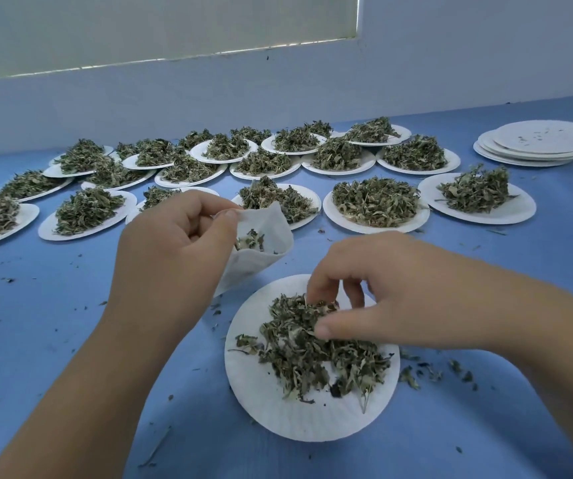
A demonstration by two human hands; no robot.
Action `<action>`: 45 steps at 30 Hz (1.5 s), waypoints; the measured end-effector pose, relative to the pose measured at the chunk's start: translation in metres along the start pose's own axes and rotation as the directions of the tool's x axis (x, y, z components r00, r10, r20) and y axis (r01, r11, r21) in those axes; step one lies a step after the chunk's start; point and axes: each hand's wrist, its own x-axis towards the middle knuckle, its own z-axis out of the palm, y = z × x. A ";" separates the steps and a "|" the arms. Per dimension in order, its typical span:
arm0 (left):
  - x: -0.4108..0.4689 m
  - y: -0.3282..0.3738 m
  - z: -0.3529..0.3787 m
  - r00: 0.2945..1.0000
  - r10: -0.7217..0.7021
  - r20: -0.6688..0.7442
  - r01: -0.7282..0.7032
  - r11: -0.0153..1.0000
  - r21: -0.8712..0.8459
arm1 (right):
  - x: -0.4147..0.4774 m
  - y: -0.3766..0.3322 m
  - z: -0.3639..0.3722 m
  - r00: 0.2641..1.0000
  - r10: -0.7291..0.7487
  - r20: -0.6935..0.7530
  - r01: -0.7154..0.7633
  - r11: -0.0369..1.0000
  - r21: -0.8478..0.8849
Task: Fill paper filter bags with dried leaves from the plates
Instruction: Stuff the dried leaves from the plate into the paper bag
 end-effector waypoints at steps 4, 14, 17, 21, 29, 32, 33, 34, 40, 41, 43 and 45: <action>0.000 0.000 0.001 1.000 0.009 -0.009 -0.009 1.000 0.030 | -0.010 0.007 -0.006 0.967 0.011 0.256 -0.013 1.000 0.005; -0.002 -0.002 0.004 1.000 0.008 0.022 -0.009 0.999 0.046 | -0.007 0.017 0.005 0.958 0.019 0.288 0.007 0.996 -0.088; -0.002 -0.002 0.006 1.000 0.000 0.030 -0.002 0.999 0.042 | -0.006 0.014 0.011 0.961 0.003 0.276 0.031 0.992 -0.118; -0.002 -0.002 0.007 0.999 0.004 0.041 -0.005 0.999 0.045 | -0.010 0.010 0.010 0.971 0.000 0.241 0.031 0.992 -0.125; -0.003 -0.002 0.008 0.999 -0.009 0.042 0.007 0.998 0.064 | -0.009 0.004 0.011 0.982 0.029 0.187 -0.005 0.992 -0.127; -0.003 -0.002 0.007 0.999 -0.009 0.041 0.007 0.998 0.067 | -0.008 0.004 0.012 0.984 0.030 0.177 -0.007 0.992 -0.129; -0.002 -0.002 0.007 0.999 -0.009 0.040 0.006 0.998 0.067 | -0.008 0.005 0.011 0.983 0.032 0.178 -0.013 0.994 -0.107; -0.002 -0.002 0.007 0.999 -0.008 0.038 0.005 0.998 0.065 | -0.008 0.005 0.009 0.982 0.034 0.184 -0.021 0.997 -0.073; -0.002 -0.002 0.005 1.000 -0.003 0.015 0.002 0.999 0.043 | -0.007 0.013 -0.011 0.986 0.034 0.161 -0.068 0.976 0.206; -0.002 -0.002 0.005 1.000 -0.001 0.017 0.000 0.999 0.041 | -0.007 0.014 -0.013 0.990 0.026 0.142 -0.061 0.968 0.244; -0.003 0.000 0.007 1.000 0.004 0.025 -0.005 0.999 0.045 | -0.006 0.015 -0.017 0.996 0.023 0.087 -0.049 0.947 0.318; -0.004 0.001 0.010 0.999 0.007 0.038 -0.009 0.998 0.056 | -0.005 0.015 -0.018 1.000 0.027 0.015 -0.031 0.917 0.398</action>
